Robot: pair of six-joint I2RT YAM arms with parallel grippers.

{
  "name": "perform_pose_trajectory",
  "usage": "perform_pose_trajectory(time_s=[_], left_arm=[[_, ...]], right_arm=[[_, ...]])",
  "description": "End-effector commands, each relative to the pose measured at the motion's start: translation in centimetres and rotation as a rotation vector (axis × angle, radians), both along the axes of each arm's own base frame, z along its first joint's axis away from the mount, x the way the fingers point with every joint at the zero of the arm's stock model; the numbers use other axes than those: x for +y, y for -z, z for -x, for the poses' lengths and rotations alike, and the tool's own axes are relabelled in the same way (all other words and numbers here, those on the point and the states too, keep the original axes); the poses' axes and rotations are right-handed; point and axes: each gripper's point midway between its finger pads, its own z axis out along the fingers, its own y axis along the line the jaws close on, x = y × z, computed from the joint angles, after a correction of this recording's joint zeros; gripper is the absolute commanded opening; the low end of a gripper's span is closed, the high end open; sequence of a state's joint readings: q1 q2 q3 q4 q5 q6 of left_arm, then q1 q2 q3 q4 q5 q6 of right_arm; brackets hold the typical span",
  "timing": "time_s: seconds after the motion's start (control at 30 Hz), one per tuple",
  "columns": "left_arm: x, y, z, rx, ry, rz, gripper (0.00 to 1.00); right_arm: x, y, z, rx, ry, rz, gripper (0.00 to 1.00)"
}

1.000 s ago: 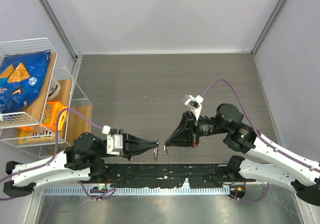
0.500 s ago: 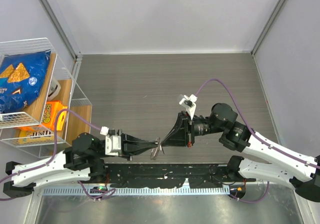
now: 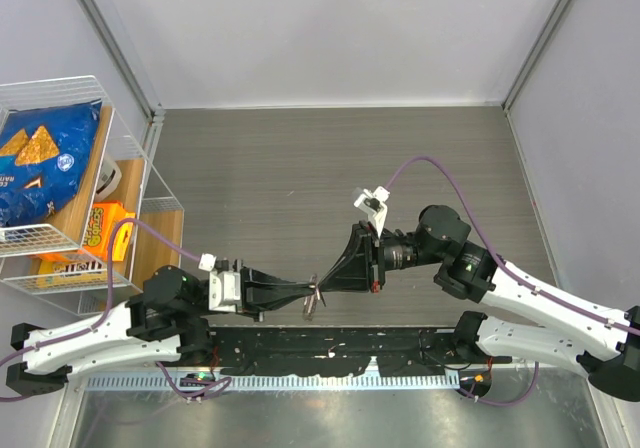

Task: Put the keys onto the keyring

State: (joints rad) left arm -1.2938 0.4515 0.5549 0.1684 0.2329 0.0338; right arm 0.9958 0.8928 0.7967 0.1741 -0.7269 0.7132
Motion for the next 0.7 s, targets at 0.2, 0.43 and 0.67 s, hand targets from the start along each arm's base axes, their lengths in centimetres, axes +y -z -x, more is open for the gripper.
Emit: perform_pose_trajectory(time_s=[0.2,0.43,0.67], left_arm=[[0.3,-2.3,0.6,-0.038,0.024,0.080,0.00],[0.3,-2.1,0.6,-0.037,0.025,0.076,0.00],[0.4,-2.0,0.3,-0.037,0.008,0.078,0.00]], right_arm=[[0.0,-3.8,0.4,-0.019,-0.017,-0.118,0.06],[-0.2,-4.3,0.6,-0.011,-0.024,-0.129,0.06],[-0.7,-4.9,1.2,-0.002,-0.042,-0.150,0.06]])
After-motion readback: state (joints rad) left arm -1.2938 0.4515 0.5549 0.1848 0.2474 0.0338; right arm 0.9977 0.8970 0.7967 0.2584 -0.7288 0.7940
